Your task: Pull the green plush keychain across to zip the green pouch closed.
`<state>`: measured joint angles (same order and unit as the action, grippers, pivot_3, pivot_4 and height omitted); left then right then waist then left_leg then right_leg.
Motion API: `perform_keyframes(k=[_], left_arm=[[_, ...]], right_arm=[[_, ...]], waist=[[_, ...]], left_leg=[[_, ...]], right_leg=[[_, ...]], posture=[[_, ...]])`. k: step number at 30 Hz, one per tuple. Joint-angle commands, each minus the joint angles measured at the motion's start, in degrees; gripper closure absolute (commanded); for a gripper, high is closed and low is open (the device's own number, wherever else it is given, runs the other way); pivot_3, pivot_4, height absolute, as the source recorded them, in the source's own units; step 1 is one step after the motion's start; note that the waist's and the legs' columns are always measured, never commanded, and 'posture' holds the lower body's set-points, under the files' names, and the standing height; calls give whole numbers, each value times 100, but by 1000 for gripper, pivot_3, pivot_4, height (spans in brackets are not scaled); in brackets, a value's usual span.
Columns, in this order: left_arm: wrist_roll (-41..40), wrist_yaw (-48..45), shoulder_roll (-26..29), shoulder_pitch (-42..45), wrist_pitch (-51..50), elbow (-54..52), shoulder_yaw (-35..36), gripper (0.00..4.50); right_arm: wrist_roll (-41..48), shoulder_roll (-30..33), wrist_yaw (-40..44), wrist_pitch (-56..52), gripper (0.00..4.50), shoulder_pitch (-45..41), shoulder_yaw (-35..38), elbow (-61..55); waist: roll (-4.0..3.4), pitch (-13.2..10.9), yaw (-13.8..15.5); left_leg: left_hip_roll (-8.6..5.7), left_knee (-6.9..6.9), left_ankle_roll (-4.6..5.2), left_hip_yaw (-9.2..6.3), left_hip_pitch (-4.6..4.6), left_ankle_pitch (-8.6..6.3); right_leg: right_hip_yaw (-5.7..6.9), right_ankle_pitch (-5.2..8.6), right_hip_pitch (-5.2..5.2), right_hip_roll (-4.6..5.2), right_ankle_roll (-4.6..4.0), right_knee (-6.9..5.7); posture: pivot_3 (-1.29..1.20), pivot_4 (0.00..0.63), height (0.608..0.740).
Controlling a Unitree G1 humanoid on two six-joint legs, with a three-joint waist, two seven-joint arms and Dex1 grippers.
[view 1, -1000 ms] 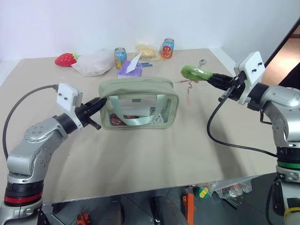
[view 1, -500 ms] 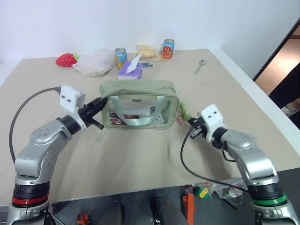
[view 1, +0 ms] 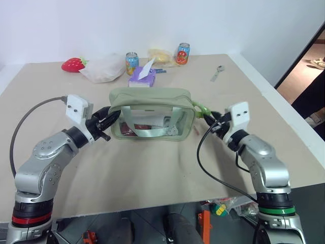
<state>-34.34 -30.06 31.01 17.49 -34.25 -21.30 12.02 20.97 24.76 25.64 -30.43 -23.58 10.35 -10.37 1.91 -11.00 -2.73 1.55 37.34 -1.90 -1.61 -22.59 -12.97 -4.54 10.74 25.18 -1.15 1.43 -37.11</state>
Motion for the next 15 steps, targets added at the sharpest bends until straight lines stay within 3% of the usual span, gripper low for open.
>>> perform_keyframes(k=[1, 6, 9, 12, 15], left_arm=[[-399, -92, 194, 139, -34, -177, 547, 2548], [-742, 179, 356, -213, -214, -462, 1208, 973], [-565, 447, 399, -792, -176, -699, 1583, 19], [-348, 562, 320, -1322, -66, -899, 1465, 19], [755, 730, 275, -2128, 493, -1018, 713, 19]], right_arm=[[903, 317, 397, -366, 1656, -37, 666, -646], [1494, 862, 833, -712, 17, 660, 1069, -1157], [1343, 1059, 918, -601, 0, 1414, 1067, -1573], [1137, 1144, 1087, -307, 0, 1944, 790, -1873], [717, 1041, 1192, 228, 0, 2405, 316, -1963]], waist=[[0, 0, 1], [2, 1, -5], [3, 3, -17], [2, 2, -16], [4, 4, -16]], left_leg=[[0, -1, 1, -2, 0, -1], [1, -5, 23, -2, 4, -13], [2, -12, 30, 3, 10, -18], [5, -15, 32, 5, 16, -20], [6, -12, 31, 9, 26, -20]], right_leg=[[1, 0, -1, 0, 0, 0], [3, 4, -3, 0, 5, 3], [-2, 12, -2, 0, 2, 2], [-2, 24, 1, -3, -13, -1], [-4, 24, -6, -1, -14, -1]], posture=[[0, 150, 740], [0, 150, 740], [0, 150, 740], [0, 150, 740], [0, 150, 740]])
